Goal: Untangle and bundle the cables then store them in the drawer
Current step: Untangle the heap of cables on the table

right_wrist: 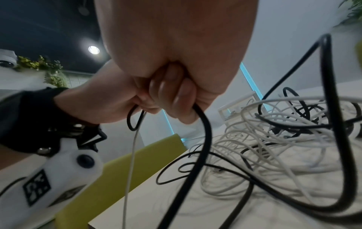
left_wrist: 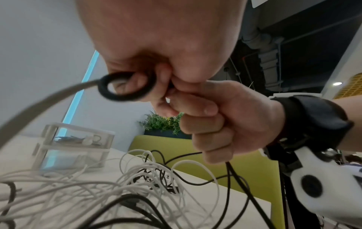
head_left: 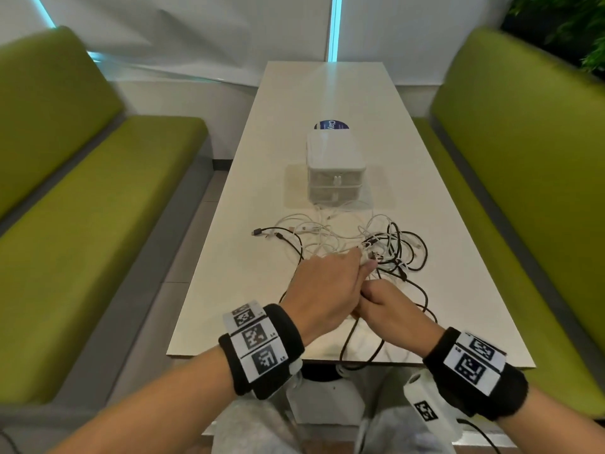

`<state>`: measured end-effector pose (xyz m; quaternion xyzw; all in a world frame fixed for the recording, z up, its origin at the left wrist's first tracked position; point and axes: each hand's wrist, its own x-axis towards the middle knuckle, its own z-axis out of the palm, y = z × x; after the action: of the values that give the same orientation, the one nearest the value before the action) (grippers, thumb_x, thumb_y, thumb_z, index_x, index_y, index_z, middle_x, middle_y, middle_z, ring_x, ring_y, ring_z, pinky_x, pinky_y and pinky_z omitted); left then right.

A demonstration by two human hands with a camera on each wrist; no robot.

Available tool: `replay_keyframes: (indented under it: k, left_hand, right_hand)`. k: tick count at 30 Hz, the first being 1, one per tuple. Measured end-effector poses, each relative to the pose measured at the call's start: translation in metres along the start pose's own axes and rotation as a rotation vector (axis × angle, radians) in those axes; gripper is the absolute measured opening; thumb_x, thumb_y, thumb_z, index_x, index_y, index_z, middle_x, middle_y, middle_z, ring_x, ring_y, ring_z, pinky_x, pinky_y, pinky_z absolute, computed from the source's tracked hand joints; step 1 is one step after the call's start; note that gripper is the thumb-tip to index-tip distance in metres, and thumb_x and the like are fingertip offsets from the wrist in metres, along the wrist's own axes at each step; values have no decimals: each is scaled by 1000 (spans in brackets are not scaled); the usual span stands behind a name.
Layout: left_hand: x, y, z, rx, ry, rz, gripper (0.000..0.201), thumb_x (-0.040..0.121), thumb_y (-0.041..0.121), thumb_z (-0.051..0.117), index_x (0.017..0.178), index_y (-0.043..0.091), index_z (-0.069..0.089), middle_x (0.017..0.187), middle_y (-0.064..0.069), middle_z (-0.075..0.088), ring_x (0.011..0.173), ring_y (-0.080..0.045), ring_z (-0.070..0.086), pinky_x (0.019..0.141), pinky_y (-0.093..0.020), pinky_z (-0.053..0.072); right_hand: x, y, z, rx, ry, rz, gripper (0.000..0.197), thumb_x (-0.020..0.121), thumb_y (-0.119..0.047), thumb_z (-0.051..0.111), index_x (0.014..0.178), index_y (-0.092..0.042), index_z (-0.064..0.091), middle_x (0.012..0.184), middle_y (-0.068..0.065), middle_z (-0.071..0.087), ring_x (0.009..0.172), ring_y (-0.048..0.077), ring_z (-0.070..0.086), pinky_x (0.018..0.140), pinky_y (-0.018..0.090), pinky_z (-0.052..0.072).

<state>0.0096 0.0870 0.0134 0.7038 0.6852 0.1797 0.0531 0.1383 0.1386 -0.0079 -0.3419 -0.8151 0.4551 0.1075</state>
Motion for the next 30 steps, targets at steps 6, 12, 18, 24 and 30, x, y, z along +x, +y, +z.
replay_keyframes:
  k: [6,12,18,24,30]
  left_hand:
    - [4,-15,-9,-7,17,-1,36,101,47,21,85,22,41,68,0,58,67,-25,53,61,-34,31]
    - [1,-29,-15,-34,78,3,32,99,48,18,85,25,34,53,11,35,55,-16,37,57,-31,25]
    - [-3,-20,-23,-283,204,12,49,97,50,22,80,16,53,53,8,52,54,-6,52,58,-29,36]
    - [-8,-10,-29,-336,96,74,49,98,51,20,83,19,55,72,13,61,69,-7,58,67,-27,43]
    - [-15,4,-5,-199,-89,60,31,103,39,31,93,18,50,71,9,59,81,-20,62,69,-30,39]
  right_hand:
    - [-1,1,-1,-16,18,-71,46,98,-28,51,55,-20,35,45,-11,30,46,6,27,48,20,23]
    - [-6,10,2,111,10,-88,43,97,-41,41,59,-22,40,54,-11,35,51,3,33,53,17,29]
    - [-17,4,26,589,-250,196,46,102,-42,34,69,-12,45,53,-1,22,45,14,17,44,25,14]
    - [-30,11,34,232,-183,137,45,101,-40,40,67,-15,53,53,1,39,47,15,35,46,22,28]
    - [-24,-4,20,794,-22,222,29,81,-18,45,52,-19,50,53,1,21,42,11,16,45,20,12]
